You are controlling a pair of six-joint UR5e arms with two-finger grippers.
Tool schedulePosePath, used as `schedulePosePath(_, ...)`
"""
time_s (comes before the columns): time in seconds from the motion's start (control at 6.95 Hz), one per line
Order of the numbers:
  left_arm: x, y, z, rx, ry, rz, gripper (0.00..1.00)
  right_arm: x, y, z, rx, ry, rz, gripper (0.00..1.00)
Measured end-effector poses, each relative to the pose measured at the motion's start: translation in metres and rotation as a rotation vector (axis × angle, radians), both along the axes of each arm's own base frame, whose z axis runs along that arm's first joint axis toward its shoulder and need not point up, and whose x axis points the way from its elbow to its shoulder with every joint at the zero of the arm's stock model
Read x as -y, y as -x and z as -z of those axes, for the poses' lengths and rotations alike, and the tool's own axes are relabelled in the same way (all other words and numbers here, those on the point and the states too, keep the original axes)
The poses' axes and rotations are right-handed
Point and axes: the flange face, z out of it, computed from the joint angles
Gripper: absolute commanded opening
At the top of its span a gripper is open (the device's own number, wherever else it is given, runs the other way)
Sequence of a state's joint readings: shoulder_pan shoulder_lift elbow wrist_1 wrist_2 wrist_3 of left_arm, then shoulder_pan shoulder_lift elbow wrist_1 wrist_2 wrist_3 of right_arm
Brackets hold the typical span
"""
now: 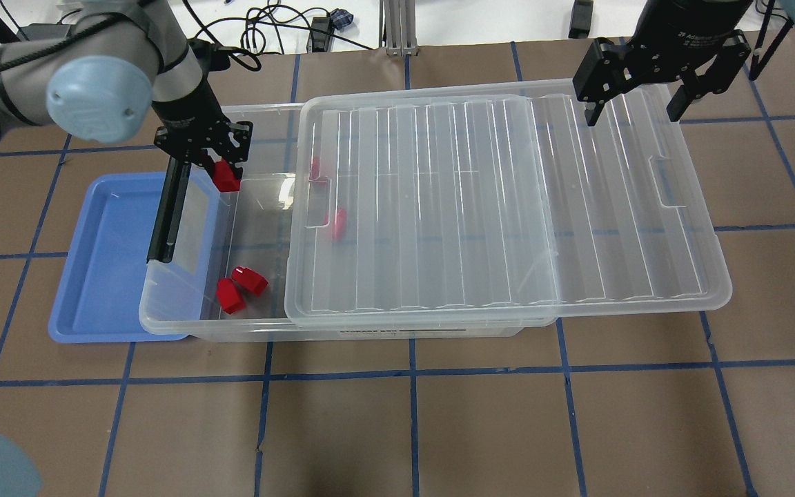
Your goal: Place red block in blue tray from box
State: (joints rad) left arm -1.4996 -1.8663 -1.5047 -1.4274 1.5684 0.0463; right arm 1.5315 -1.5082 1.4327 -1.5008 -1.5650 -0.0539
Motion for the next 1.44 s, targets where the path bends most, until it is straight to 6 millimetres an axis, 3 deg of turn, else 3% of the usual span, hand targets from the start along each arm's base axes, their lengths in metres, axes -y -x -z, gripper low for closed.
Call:
schedulePosePath(0.14, 0.0, -0.024, -0.021, -0.005, 0.0, 0.001, 0.26, 0.0, 0.001, 0.0, 0.0, -0.002, 0.0, 1.0)
schedulePosePath(0.29, 0.0, -0.062, -0.029, -0.015, 0.0, 0.025, 0.23, 0.001, 0.004, 0.001, 0.0, -0.004, 0.001, 1.0)
schedulePosePath(0.43, -0.001, -0.117, -0.025, -0.033, -0.007, 0.037, 0.18, 0.003, 0.017, 0.002, -0.007, -0.009, 0.012, 1.0)
schedulePosePath(0.58, -0.003, -0.164, -0.011, -0.057, -0.02, 0.052, 0.16, 0.007, 0.048, 0.003, -0.021, -0.019, 0.031, 1.0)
schedulePosePath(0.72, -0.005, -0.194, 0.011, -0.073, -0.021, 0.077, 0.16, 0.011, 0.092, 0.005, -0.029, -0.032, 0.034, 1.0)
schedulePosePath(1.01, -0.013, -0.217, 0.075, -0.043, 0.046, 0.087, 0.18, 0.013, 0.181, 0.025, -0.027, -0.078, -0.023, 1.0)
schedulePosePath(1.15, -0.024, -0.22, 0.109, -0.028, 0.069, 0.079, 0.2, 0.015, 0.22, 0.059, -0.035, -0.134, -0.04, 1.0)
schedulePosePath(1.3, -0.033, -0.22, 0.134, -0.022, 0.068, 0.073, 0.56, 0.015, 0.242, 0.094, -0.039, -0.175, -0.042, 1.0)
schedulePosePath(1.44, -0.038, -0.219, 0.149, -0.023, 0.057, 0.071, 1.0, 0.012, 0.246, 0.122, -0.025, -0.186, -0.041, 1.0)
